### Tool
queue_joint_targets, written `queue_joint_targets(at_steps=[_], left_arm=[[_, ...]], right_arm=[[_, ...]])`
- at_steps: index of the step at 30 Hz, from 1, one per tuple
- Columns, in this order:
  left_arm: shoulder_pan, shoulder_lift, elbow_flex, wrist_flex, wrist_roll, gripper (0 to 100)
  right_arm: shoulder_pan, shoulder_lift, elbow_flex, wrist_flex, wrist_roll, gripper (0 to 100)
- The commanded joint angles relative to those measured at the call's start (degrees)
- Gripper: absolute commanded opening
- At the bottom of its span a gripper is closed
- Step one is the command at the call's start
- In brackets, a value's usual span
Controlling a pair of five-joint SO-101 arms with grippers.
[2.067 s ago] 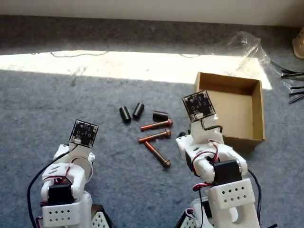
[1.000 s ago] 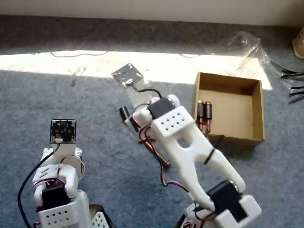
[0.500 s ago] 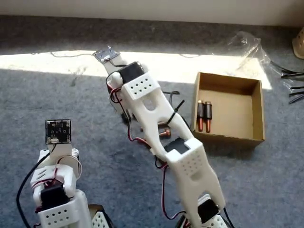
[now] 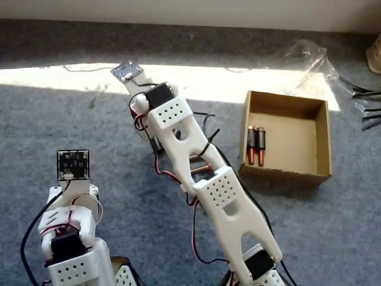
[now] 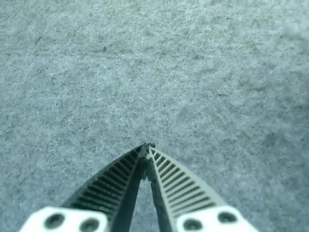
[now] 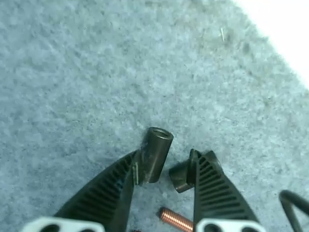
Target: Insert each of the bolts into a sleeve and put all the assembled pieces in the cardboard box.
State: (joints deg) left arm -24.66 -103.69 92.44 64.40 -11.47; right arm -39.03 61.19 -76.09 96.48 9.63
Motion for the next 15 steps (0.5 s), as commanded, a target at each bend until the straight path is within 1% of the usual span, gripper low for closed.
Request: queue_joint_targets(at_steps=[1, 12, 15], left_arm=[[-0.9, -0.4, -0.4, -1.1, 0.1, 1], [-0.7, -0.4, -0.4, -1.0, 0.1, 1], [-0.7, -0.4, -0.4, -1.0, 0.1, 1]], right_arm=[[-0.5, 0.7, -2.9, 0.0, 0.4, 13.0], [-0.5, 6.8, -3.3, -0.2, 0.8, 13.2], [-0.3, 8.0, -3.0, -1.8, 0.8, 13.2]])
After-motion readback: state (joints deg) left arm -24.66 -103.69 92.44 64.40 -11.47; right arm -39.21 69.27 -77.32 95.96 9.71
